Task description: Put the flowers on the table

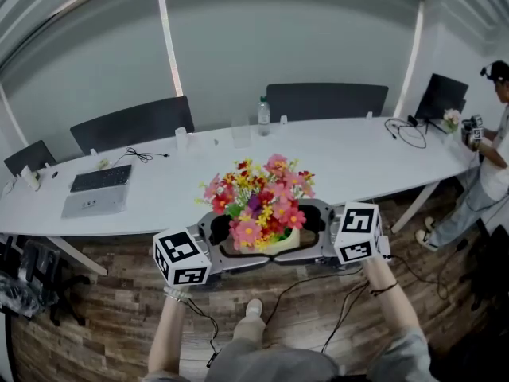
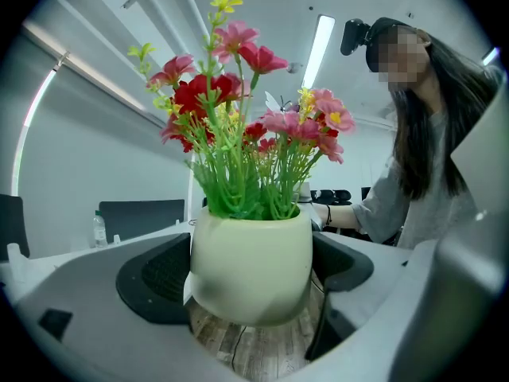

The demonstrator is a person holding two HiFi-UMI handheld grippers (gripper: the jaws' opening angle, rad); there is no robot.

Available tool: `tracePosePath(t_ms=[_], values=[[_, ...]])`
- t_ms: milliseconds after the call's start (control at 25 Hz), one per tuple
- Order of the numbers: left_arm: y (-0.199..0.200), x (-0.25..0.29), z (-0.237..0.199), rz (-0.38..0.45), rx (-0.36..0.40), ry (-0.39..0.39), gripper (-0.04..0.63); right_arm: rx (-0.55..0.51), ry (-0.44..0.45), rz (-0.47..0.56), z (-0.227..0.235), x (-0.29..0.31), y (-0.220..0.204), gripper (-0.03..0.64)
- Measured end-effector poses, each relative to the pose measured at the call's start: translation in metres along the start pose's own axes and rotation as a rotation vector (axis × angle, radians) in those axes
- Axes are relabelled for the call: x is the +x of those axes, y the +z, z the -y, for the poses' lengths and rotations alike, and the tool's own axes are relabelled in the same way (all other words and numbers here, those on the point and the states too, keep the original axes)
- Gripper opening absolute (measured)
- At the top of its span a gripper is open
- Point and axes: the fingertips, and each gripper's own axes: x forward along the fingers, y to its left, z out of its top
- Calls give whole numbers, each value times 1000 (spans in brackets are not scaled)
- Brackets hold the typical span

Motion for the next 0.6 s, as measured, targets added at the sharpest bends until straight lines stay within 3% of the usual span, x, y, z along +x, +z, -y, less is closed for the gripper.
tracePosePath(t_ms=[600], values=[[12, 21, -113, -17, -1, -60, 469, 20, -54, -18, 113, 14, 16, 469]])
